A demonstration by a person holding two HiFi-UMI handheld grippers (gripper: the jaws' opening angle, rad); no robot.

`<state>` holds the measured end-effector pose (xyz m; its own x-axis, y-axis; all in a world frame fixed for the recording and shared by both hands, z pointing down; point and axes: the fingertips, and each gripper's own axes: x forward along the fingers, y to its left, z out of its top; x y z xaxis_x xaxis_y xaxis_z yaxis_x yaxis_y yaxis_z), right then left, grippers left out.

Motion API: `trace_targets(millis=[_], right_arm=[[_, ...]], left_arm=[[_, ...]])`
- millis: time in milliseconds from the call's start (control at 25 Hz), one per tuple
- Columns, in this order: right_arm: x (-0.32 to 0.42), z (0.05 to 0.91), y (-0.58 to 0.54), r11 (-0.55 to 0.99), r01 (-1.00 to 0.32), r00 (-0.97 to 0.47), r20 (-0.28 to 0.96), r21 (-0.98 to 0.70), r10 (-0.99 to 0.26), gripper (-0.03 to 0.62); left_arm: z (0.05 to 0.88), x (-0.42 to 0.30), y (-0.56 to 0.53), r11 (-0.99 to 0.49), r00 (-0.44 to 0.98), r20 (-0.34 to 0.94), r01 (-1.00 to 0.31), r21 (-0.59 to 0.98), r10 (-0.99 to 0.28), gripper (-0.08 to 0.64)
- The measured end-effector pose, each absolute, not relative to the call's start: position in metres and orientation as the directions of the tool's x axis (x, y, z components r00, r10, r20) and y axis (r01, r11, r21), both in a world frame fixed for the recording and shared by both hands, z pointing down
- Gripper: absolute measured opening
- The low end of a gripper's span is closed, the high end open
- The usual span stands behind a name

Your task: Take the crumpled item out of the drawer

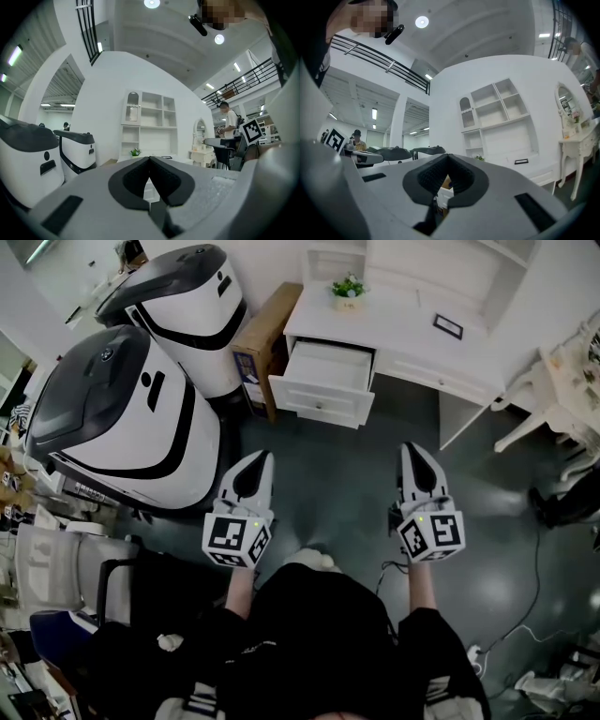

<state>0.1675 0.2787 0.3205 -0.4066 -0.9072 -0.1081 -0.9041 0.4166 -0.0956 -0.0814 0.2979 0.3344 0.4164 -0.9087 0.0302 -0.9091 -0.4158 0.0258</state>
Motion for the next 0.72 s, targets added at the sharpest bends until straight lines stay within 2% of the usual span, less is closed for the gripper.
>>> trace_targets(millis=[440, 720], right_arm=[[0.159, 0.332, 0.241, 0.443, -0.888, -0.435, -0.086, -0.127, -0.896, -0.008], [0.156, 0.346, 0.186, 0.443, -0.886, -0.439, -0.062, -0.138, -0.896, -0.008]], left_arm=[[0.343, -0.092, 0.271, -0.365, 0.366, 0.061, -0.93, 0.038, -0.929, -0.002], [0.354, -0.094, 0.212, -0.364, 0.367, 0.075, -0.93, 0.056, -0.927, -0.002]])
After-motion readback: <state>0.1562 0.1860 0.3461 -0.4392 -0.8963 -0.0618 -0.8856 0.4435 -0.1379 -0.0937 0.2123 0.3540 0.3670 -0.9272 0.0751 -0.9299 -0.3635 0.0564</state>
